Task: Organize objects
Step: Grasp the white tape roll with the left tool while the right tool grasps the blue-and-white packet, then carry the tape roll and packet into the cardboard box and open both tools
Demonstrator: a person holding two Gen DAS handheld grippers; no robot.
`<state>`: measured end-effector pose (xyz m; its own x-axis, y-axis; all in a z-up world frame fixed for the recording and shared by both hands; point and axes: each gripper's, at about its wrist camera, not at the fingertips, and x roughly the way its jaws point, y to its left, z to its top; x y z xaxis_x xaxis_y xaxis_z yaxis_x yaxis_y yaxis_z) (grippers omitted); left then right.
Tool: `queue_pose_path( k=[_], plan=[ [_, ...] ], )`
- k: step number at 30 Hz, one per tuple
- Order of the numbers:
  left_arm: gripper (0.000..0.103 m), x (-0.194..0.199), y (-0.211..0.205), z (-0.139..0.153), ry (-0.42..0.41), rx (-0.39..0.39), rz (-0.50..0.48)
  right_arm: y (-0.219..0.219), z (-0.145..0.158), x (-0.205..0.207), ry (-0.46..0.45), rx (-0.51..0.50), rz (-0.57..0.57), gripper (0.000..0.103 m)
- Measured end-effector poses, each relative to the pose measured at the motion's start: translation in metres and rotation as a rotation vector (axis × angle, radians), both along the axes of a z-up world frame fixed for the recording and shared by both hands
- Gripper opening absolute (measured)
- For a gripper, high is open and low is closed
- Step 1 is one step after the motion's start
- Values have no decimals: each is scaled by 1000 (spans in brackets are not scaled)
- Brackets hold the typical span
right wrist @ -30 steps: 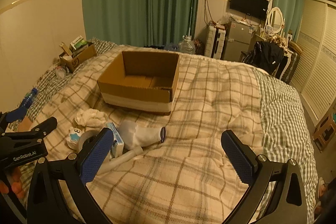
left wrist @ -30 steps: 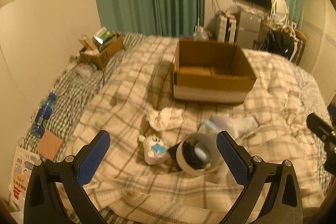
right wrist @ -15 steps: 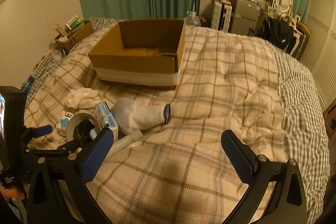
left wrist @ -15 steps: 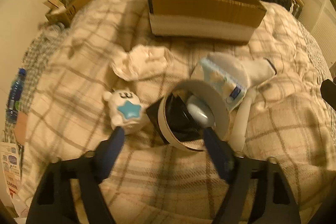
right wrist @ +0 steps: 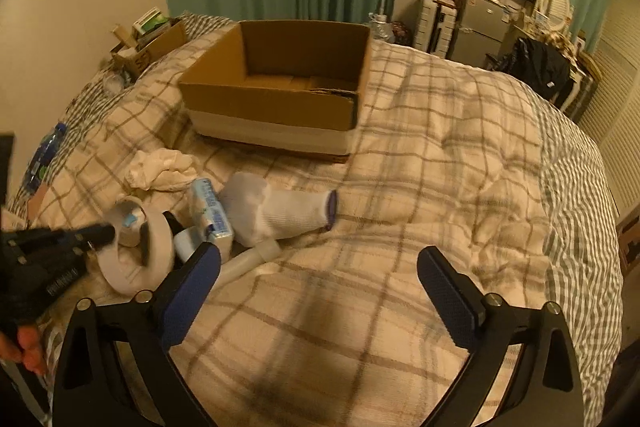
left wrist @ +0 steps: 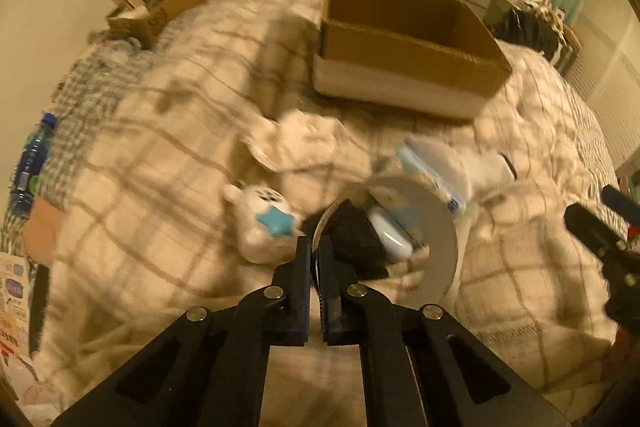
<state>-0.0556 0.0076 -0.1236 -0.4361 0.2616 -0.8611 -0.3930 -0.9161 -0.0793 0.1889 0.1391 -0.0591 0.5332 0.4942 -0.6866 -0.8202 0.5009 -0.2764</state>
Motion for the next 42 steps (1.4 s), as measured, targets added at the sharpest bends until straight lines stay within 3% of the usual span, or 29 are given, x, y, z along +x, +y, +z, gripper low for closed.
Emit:
queue_pose_path(
  k=[8,11,15,20,22,25,35,42],
  plan=[
    [3,-25,-34,11,50,-21,83,51,-20,-17,70,-105,120,94],
    [3,-32,-43,7,46,-25,74,74,-39,-17,108,-149,76,87],
    [3,-38,-50,-3,23,-22,78,98,-67,-14,158,-219,68,72],
    [3,-37,-48,-9,5,-22,65,103,-85,-13,188,-264,56,39],
    [3,-35,-46,-7,10,-23,52,98,-79,-15,197,-233,62,22],
    [3,-30,-44,1,15,-4,40,89,-64,-21,191,-176,60,19],
    [3,-6,-34,53,85,48,-18,51,5,-47,85,-59,87,17],
    [3,-18,-21,80,106,70,-61,25,64,-41,-20,-2,69,17]
  ],
)
